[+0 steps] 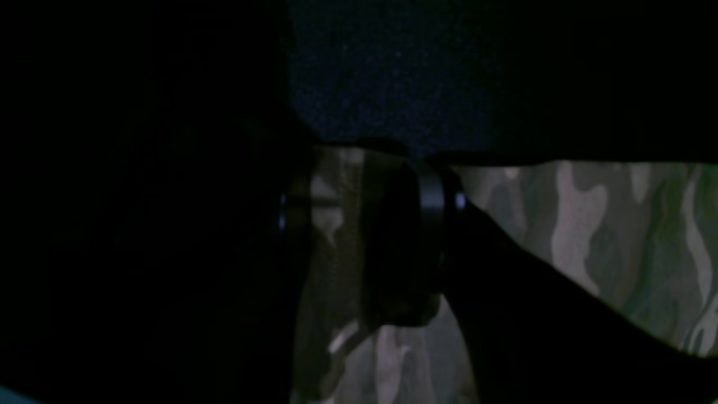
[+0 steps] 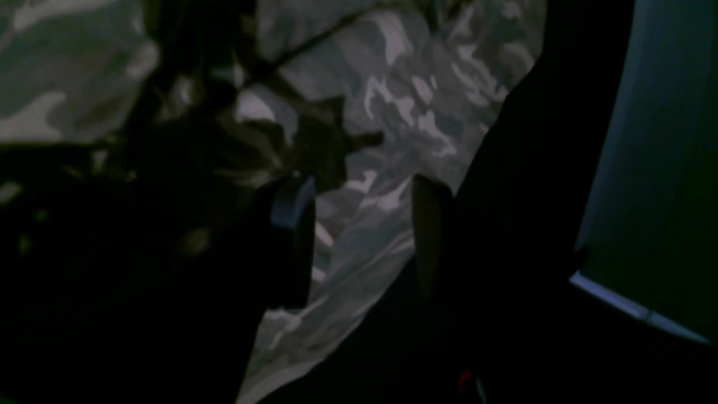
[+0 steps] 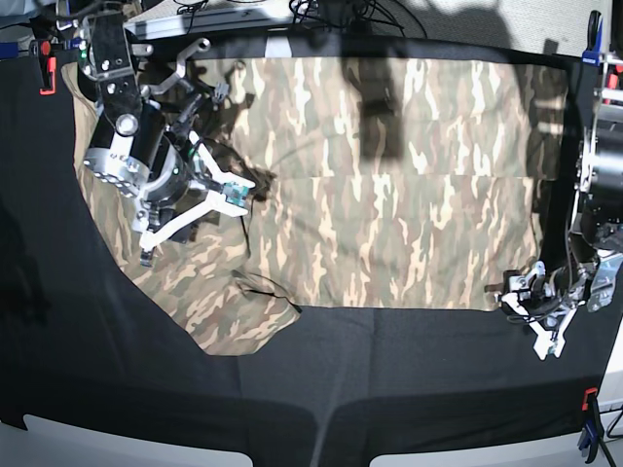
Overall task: Layout the t-shirt on the table in an organized manner, then fold the t-shirt properly
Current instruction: 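Move the right gripper over the bunched sleeve fabric near the hem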
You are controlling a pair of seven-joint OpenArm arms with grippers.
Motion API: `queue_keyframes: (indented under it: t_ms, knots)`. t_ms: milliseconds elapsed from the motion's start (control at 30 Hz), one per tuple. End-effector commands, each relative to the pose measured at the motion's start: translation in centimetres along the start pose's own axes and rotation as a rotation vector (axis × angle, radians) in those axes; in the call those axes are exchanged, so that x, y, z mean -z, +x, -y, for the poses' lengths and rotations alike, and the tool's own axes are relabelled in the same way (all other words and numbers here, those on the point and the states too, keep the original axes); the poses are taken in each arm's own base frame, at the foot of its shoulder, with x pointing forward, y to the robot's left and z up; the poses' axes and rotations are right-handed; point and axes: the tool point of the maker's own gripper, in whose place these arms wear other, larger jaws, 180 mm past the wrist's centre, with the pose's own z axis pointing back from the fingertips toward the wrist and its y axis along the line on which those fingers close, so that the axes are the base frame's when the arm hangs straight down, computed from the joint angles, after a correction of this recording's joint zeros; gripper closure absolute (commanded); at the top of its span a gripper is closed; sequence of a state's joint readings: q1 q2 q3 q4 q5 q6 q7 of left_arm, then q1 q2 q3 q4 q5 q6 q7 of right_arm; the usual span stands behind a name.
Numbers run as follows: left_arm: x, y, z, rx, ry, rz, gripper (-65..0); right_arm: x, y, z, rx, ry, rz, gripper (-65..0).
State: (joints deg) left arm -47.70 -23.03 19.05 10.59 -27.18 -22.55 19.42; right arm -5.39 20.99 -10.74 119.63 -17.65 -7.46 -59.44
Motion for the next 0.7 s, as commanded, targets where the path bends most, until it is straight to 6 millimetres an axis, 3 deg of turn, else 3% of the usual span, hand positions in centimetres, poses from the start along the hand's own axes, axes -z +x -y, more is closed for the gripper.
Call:
queue_keyframes:
  t_ms: [0,67,167,300,433,667]
  knots:
    - [-0.5,1.9,-0.6,-0.004,0.007,0.036,-20.3,-0.1,1.0,0.7,0.001,-0.016,0.034,-27.0]
    - [-0.6,2.0,-0.7,0.000,0.009,0.045,-14.6,-0.2,1.4,0.7,0.000,-0.016,0.054,-27.0]
    - [-0.6,2.5,-0.7,0.008,0.011,0.078,0.0,-0.1,3.3,0.6,-0.005,-0.016,0.167,-27.0]
    - [-0.6,2.7,-0.7,0.008,0.011,0.085,0.0,1.4,3.8,0.5,-0.026,-0.020,0.203,-26.9]
    - [-0.6,2.6,-0.7,0.008,0.011,0.084,0.0,4.7,4.6,0.9,-0.002,-0.006,0.165,-26.9]
    - [-0.6,2.7,-0.6,0.008,0.010,0.085,0.0,10.8,8.8,2.5,0.092,0.058,0.117,-26.9]
